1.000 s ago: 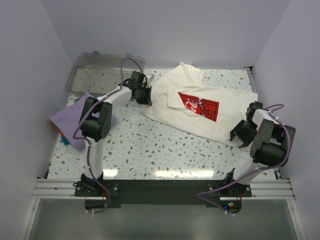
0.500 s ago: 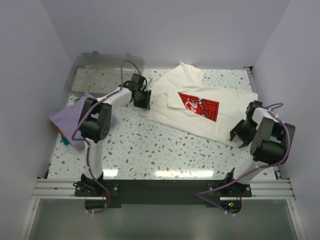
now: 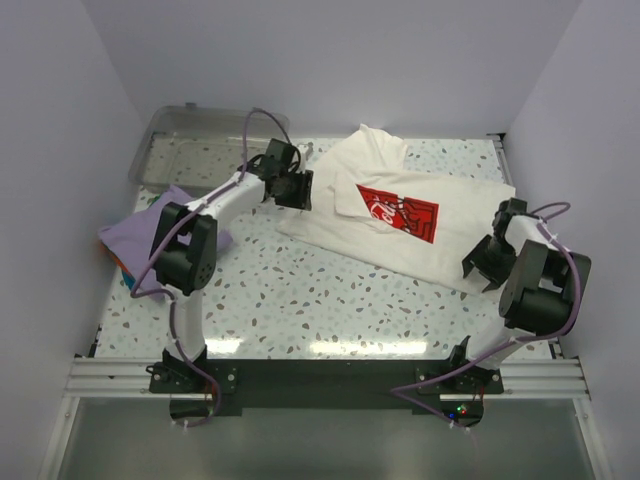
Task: Fold and stack the t-shirts
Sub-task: Fold the tshirt
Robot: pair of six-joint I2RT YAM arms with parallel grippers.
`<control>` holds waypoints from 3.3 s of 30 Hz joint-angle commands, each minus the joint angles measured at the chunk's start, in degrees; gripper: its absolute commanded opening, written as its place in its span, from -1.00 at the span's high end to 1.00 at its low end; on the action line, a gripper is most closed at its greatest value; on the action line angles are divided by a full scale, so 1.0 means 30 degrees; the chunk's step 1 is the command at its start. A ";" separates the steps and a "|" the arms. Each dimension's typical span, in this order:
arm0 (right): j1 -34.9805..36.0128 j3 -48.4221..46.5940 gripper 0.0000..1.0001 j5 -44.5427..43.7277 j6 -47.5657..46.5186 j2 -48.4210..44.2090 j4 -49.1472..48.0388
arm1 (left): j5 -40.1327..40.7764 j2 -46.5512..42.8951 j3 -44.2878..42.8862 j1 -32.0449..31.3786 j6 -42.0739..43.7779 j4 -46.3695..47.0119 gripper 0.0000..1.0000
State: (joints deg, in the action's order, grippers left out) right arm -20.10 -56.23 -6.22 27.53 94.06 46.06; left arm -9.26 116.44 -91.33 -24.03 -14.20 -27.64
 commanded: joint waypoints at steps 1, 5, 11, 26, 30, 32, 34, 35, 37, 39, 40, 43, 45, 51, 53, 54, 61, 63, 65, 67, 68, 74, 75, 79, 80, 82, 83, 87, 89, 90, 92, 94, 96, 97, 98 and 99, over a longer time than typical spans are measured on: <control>0.0428 -0.0681 -0.23 0.0519 -0.0094 -0.0651 -0.0413 | -0.0781 -0.1109 0.1260 -0.0076 -0.0775 0.0889 0.02; 0.0926 -0.0828 -0.23 0.0579 -0.0095 -0.0124 -0.0793 | -0.1426 -0.0964 0.2697 -0.0075 -0.1215 0.2004 0.02; 0.1074 -0.0711 -0.23 -0.0298 -0.0299 0.1339 -0.1001 | -0.0842 -0.0757 0.4016 -0.0076 -0.1128 0.2270 0.02; 0.1074 0.0812 -0.20 -0.0769 0.0286 0.0816 0.1488 | -0.0312 -0.4825 0.9756 -0.0105 -0.1858 0.2240 0.01; 0.1074 0.1368 -0.20 -0.0273 0.0462 -0.0383 0.2135 | -0.0401 -0.6146 1.1745 -0.0105 -0.3115 0.2065 0.00; 0.1074 0.1866 -0.20 -0.0067 0.0608 -0.0737 0.2369 | -0.0226 -0.6643 1.2218 -0.0105 -0.3673 0.1393 0.00; 0.1074 0.2304 -0.20 0.0225 0.0754 -0.1146 0.2516 | -0.0400 -0.6967 1.2746 -0.0105 -0.4172 0.0750 -0.02; 0.1074 0.2278 -0.20 0.0401 0.0726 -0.1265 0.2662 | -0.0575 -0.7346 1.3212 -0.0134 -0.4522 0.0630 -0.03; 0.1074 0.2131 -0.21 0.0491 0.0901 -0.1644 0.3013 | -0.0839 -0.7990 1.3654 -0.0134 -0.4759 0.0308 -0.04; 0.1074 0.2189 -0.22 0.0462 0.0989 -0.2055 0.3424 | -0.1074 -0.8373 1.4211 -0.0163 -0.5023 -0.0072 -0.05; 0.1074 0.2190 -0.22 0.0519 0.1077 -0.2405 0.3541 | -0.1133 -0.8578 1.4387 -0.0163 -0.5111 -0.0190 -0.05; 0.1074 0.2161 -0.22 0.0811 0.1253 -0.2991 0.4184 | -0.1221 -0.9572 1.5002 -0.0251 -0.5346 -0.0601 -0.06; 0.1074 0.1928 -0.22 0.0959 0.1254 -0.3257 0.4303 | -0.1250 -1.0013 1.5004 -0.0368 -0.5375 -0.0980 -0.07; 0.1074 0.0465 -0.22 0.1077 0.1049 -0.3843 0.4597 | -0.1192 -1.0310 1.1494 -0.1041 -0.5083 -0.1685 -0.08; 0.1045 0.0140 -0.22 0.1135 0.0932 -0.3844 0.4480 | -0.1424 -0.9608 0.9742 -0.1304 -0.5140 -0.1686 -0.08; 0.1074 -0.0122 -0.22 0.1135 0.0902 -0.3815 0.4392 | -0.1484 -0.9344 0.9266 -0.1393 -0.5170 -0.1541 -0.09; 0.1074 -0.0359 -0.22 0.2043 0.1253 -0.3260 0.3309 | -0.2773 -0.5365 0.6657 -0.1628 -0.5229 -0.0281 -0.12; 0.1074 -0.0330 -0.22 0.2512 0.1311 -0.3141 0.3045 | -0.3212 -0.4658 0.6041 -0.1657 -0.5346 -0.0192 -0.13; 0.1074 -0.0360 -0.22 0.2658 0.1341 -0.3141 0.2810 | -0.3446 -0.3836 0.5630 -0.1686 -0.5492 -0.0104 -0.15; 0.1074 -0.0476 -0.22 0.2746 0.1312 -0.3083 0.2693 | -0.3506 -0.3397 0.5454 -0.1687 -0.5551 -0.0162 -0.15; 0.1074 -0.0534 -0.22 0.2921 0.1312 -0.2995 0.2692 | -0.3419 -0.3365 0.5482 -0.1687 -0.5696 -0.0162 -0.16; 0.1074 -0.0594 -0.22 0.3274 0.1078 -0.2820 0.2370 | -0.3682 -0.2956 0.5513 -0.1774 -0.6370 0.1008 -0.17; 0.1074 -0.0594 -0.22 0.3274 0.0991 -0.2790 0.2370 | -0.3682 -0.2839 0.5424 -0.1804 -0.6400 0.1039 -0.17; 0.1074 -0.0418 -0.22 0.3420 0.0990 -0.2789 0.2253 | -0.3945 -0.2137 0.5102 -0.1921 -0.6547 0.1127 -0.16; 0.1074 -0.0389 -0.22 0.3449 0.0990 -0.2789 0.2195 | -0.3946 -0.2077 0.5101 -0.2008 -0.6547 0.1069 -0.16; 0.1074 -0.0360 -0.22 0.3479 0.0989 -0.2818 0.2195 | -0.3887 -0.1959 0.5130 -0.2067 -0.6576 0.0776 -0.16; 0.1074 -0.0301 -0.22 0.3479 0.0990 -0.2848 0.2194 | -0.3800 -0.1959 0.5189 -0.2126 -0.6664 0.0746 -0.16; 0.1074 -0.0125 -0.22 0.3450 0.0960 -0.3023 0.2136 | -0.3682 -0.1784 0.5073 -0.2302 -0.6606 0.0571 -0.15; 0.1074 -0.0125 -0.22 0.3508 0.0931 -0.3024 0.2136 | -0.3653 -0.1637 0.4867 -0.2448 -0.6577 0.0715 -0.14; 0.1074 -0.0067 -0.22 0.3508 0.0931 -0.2995 0.2107 | -0.3682 -0.1492 0.4867 -0.2477 -0.6606 0.0804 -0.12; 0.1074 -0.0066 -0.22 0.3596 0.0902 -0.3024 0.2106 | -0.3828 -0.1286 0.4721 -0.2595 -0.6606 0.0980 0.00; 0.1074 -0.0154 -0.22 0.3567 0.0844 -0.2994 0.2135 | -0.3887 -0.0964 0.4399 -0.2711 -0.6548 0.1009 0.28; 0.1074 -0.0212 -0.22 0.3538 0.0814 -0.3024 0.2107 | -0.3946 -0.0701 0.3991 -0.2770 -0.6518 0.1155 0.52; 0.1045 -0.0184 -0.22 0.3567 0.0814 -0.3024 0.2135 | -0.3946 -0.0554 0.3785 -0.2829 -0.6489 0.1185 0.63; 0.1045 -0.0212 -0.22 0.3567 0.0785 -0.3024 0.2136 | -0.3946 -0.0437 0.3551 -0.2858 -0.6344 0.1156 0.80; 0.1045 -0.0213 -0.22 0.3596 0.0814 -0.3053 0.2107 | -0.3946 -0.0087 0.3230 -0.2888 -0.6284 0.1069 0.88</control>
State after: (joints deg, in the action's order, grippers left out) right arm -16.93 -56.03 3.40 30.44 85.60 53.10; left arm -20.05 114.83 -77.73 -32.12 -33.54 -26.24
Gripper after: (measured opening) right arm 0.611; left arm 0.092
